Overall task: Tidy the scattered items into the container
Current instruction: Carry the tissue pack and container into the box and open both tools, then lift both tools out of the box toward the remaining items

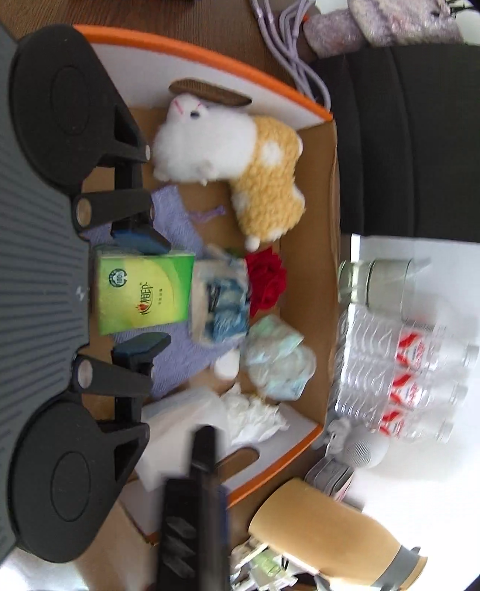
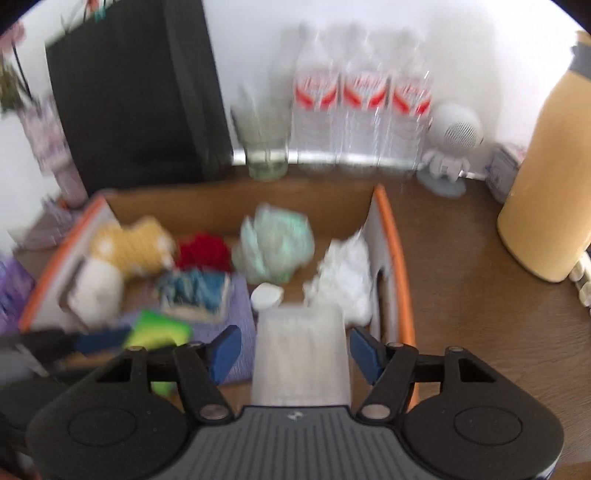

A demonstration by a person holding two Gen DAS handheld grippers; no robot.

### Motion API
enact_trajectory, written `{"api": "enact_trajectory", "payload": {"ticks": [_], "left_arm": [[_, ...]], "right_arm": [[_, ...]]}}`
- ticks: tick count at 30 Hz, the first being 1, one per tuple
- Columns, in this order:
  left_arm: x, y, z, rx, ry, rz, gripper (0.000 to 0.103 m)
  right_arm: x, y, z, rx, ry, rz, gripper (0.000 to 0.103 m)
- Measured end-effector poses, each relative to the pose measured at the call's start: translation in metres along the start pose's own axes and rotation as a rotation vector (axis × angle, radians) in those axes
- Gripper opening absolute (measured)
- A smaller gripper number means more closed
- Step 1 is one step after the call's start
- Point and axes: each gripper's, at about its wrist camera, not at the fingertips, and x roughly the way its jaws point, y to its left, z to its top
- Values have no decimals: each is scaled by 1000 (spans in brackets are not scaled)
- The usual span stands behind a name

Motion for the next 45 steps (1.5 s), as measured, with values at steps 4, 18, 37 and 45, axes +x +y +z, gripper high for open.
{"api": "enact_trajectory", "payload": {"ticks": [4,18,37,45], "left_arm": [[0,-12,3,-17,20,-60,60],[-66,30,20,-82,-119,123,85],[-105,1,-55,66,-610,219,103],[-135,1,-154,47,-507,211,103]], "right_arm": [[-17,-4,13,2,-33,20,64],[-28,-4,12,12,-7,53,75],[-67,-8,-76,-10,-591,77,88],[-113,-1,-165,-83,-569,74,88]]}}
